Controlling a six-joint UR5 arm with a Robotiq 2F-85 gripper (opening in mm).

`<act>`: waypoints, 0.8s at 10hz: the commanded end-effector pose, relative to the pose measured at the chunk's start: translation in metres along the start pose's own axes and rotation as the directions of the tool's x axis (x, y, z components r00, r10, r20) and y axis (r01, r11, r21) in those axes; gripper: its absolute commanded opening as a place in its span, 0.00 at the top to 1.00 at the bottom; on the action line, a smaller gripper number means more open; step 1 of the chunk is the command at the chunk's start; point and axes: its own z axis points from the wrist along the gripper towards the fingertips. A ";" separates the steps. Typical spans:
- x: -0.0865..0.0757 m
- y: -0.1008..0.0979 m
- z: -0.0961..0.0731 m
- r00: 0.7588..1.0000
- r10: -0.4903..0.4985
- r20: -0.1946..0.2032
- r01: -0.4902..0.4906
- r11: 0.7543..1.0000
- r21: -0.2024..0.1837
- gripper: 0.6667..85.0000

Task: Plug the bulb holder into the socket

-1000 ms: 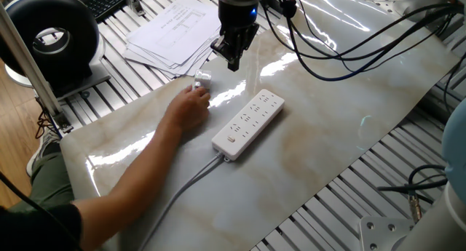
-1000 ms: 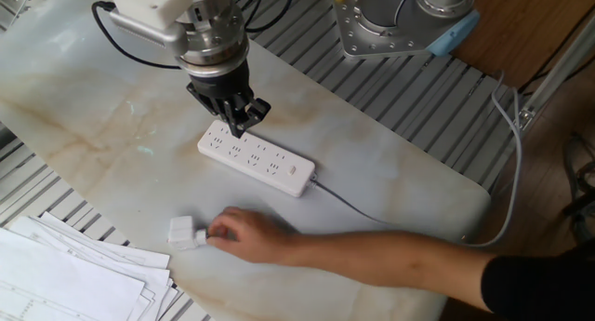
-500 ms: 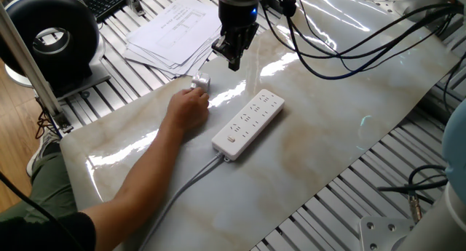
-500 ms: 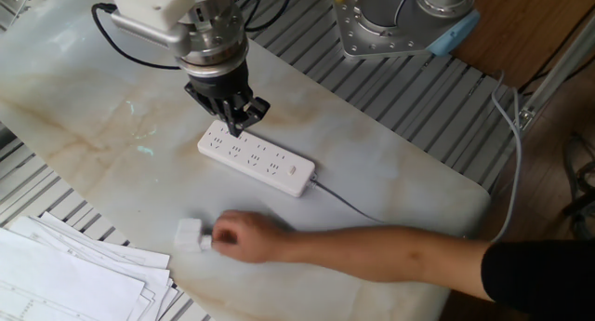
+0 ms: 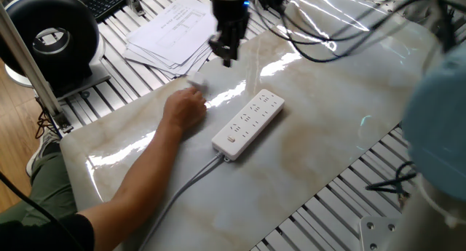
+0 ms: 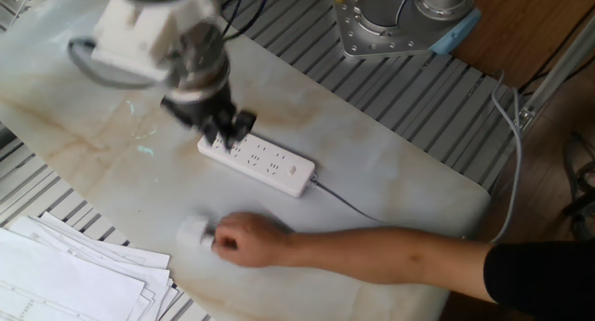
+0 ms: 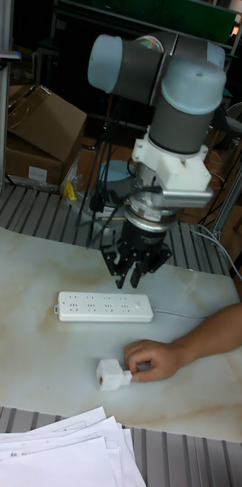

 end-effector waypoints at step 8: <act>-0.060 0.035 0.012 0.991 -0.127 0.043 0.130 0.988 -0.084 0.43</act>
